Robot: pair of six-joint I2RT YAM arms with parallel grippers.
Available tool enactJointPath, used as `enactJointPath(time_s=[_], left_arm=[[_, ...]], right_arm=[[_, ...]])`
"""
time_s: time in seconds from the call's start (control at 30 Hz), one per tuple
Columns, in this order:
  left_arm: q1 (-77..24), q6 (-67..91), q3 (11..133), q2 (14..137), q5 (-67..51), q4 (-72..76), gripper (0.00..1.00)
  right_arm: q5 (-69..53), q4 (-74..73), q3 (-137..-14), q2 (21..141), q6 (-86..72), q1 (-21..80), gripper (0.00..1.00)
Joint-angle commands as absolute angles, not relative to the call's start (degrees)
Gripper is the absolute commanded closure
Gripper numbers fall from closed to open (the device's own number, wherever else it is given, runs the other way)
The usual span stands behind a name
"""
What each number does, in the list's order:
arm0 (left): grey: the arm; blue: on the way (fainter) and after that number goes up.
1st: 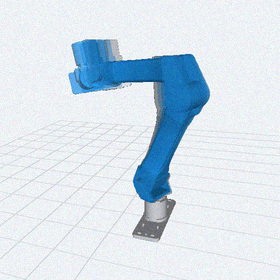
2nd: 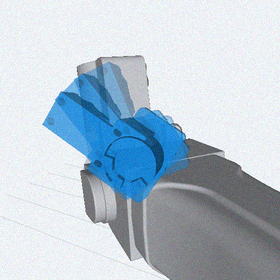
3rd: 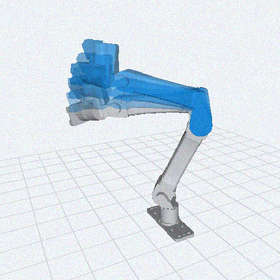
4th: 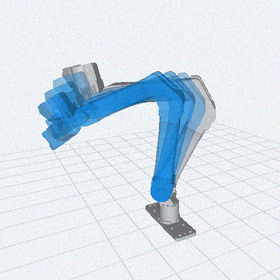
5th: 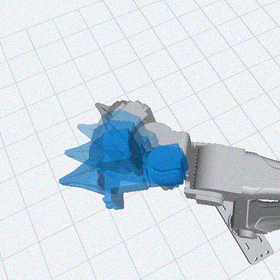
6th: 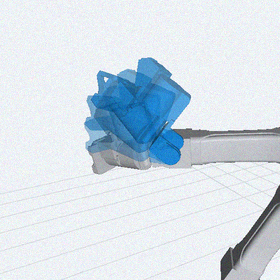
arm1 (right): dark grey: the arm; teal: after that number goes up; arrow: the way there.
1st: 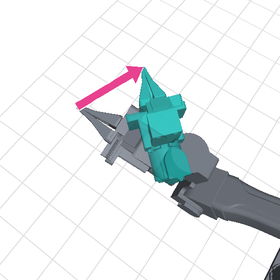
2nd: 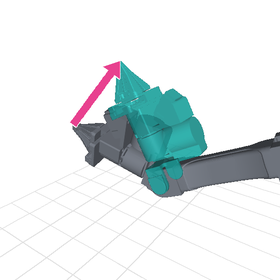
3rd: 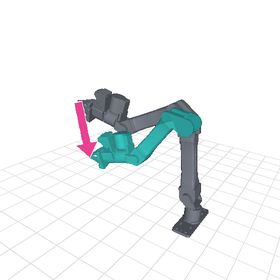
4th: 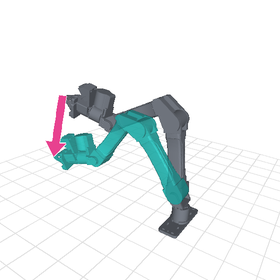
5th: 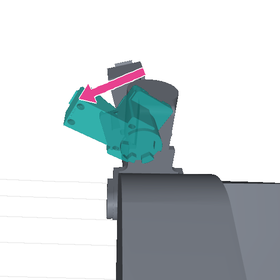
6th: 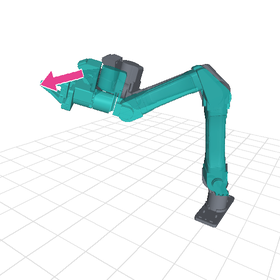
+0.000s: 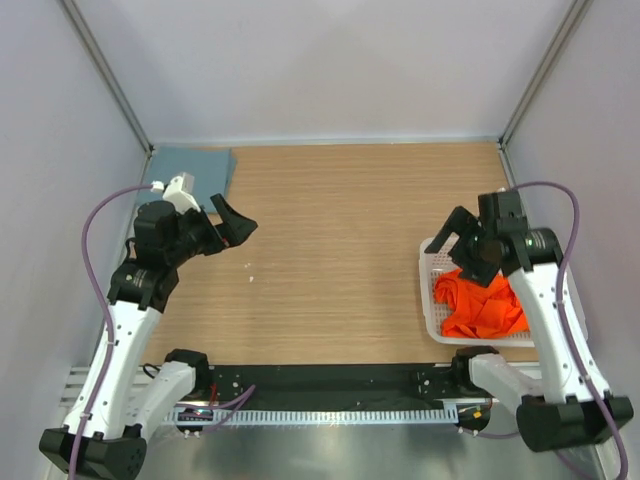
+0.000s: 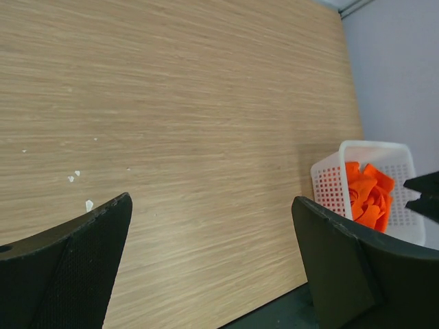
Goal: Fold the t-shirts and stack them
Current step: Grab the tshirt from the pile
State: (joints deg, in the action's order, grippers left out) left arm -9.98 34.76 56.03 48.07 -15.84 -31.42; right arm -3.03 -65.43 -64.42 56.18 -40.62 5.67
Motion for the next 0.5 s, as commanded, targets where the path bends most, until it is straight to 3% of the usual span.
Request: enactJointPath(time_s=[0.0,0.13,0.2,0.23,0.47], left_arm=[[-9.67,28.92,54.85,45.88,-18.11,-30.77,0.00],[-9.84,22.95,53.09,44.47,-18.89,-30.40,0.00],[-10.28,19.08,53.88,44.03,-18.90,-31.63,0.00],[-10.72,18.03,54.14,43.77,-18.72,-32.86,0.00],[-12.04,14.94,52.56,44.12,-24.76,-31.47,0.00]], right_arm=[[2.96,-74.07,-72.67,65.37,-33.41,5.89,0.00],[3.17,-72.96,-73.48,71.45,-33.75,0.73,0.00],[4.30,-71.72,-72.52,73.56,-34.80,-3.15,0.14],[6.57,-71.11,-71.29,74.09,-35.24,-4.64,0.26],[9.85,-62.94,-64.88,79.71,-35.50,-8.79,0.24]])
